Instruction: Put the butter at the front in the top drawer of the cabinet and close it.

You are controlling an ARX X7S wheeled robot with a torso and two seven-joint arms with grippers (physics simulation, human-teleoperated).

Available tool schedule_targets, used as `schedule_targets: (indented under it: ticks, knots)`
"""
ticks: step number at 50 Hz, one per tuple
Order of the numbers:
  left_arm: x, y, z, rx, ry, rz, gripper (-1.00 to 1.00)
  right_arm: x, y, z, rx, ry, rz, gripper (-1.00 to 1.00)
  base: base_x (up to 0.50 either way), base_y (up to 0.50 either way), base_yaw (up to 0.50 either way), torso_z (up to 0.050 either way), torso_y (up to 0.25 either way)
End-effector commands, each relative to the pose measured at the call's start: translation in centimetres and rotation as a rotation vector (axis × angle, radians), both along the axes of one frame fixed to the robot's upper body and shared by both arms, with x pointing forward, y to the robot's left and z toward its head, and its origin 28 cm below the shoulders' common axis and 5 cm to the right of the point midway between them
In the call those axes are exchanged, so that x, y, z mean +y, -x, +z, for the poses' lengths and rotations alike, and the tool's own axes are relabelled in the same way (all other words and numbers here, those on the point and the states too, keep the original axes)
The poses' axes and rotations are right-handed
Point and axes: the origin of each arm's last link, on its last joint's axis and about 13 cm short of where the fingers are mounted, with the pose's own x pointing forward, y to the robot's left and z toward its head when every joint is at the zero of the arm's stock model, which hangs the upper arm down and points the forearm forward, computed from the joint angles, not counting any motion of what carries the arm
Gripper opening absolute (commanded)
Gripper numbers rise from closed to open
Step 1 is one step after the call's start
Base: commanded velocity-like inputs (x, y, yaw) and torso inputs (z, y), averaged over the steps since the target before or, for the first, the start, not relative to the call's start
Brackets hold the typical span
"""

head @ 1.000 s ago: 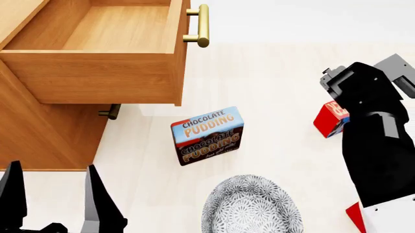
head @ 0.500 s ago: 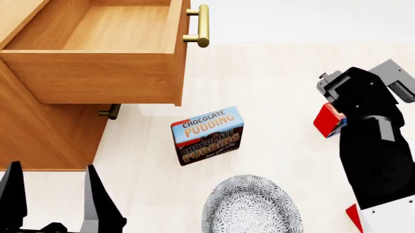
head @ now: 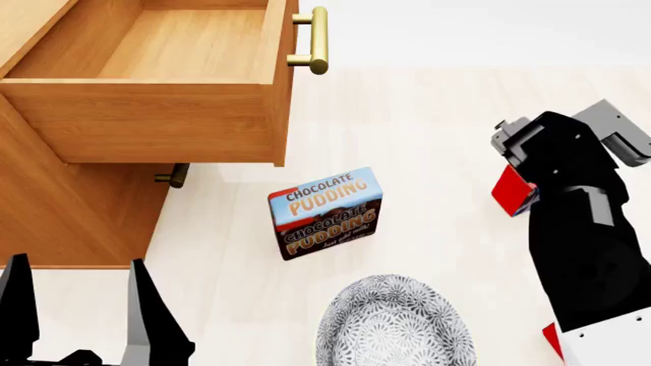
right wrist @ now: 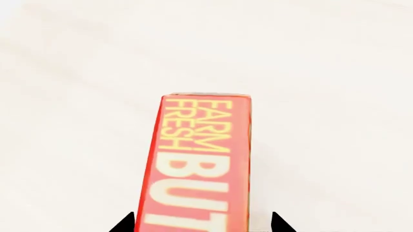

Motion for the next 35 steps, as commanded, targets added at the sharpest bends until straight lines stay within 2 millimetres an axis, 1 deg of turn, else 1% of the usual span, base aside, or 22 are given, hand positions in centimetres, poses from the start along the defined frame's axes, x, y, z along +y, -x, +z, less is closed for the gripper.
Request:
schedule_targets:
  ticks: [1,29,30,35]
  knots:
    - [0.02,0.03,-0.1,0.002,0.001,0.0,1.0,0.08,0.05,-0.41,0.006,-0.006,0.007,1.0,0.0,0.0,0.0,0.0,0.0]
    - [-0.07,-0.12,-0.35,0.013,-0.004,-0.002,1.0,0.18,0.14,-1.13,0.008,-0.011,0.029,1.0,0.0,0.0,0.0,0.0,0.0]
    - [-0.08,-0.13,-0.36,0.013,-0.004,-0.002,1.0,0.18,0.14,-1.11,0.005,-0.007,0.033,-1.0,0.0,0.0,0.0,0.0,0.0]
    - [-0.15,-0.13,-0.42,0.015,-0.004,-0.008,1.0,0.2,0.12,-0.97,-0.001,0.012,0.044,-1.0,0.0,0.0,0.0,0.0,0.0]
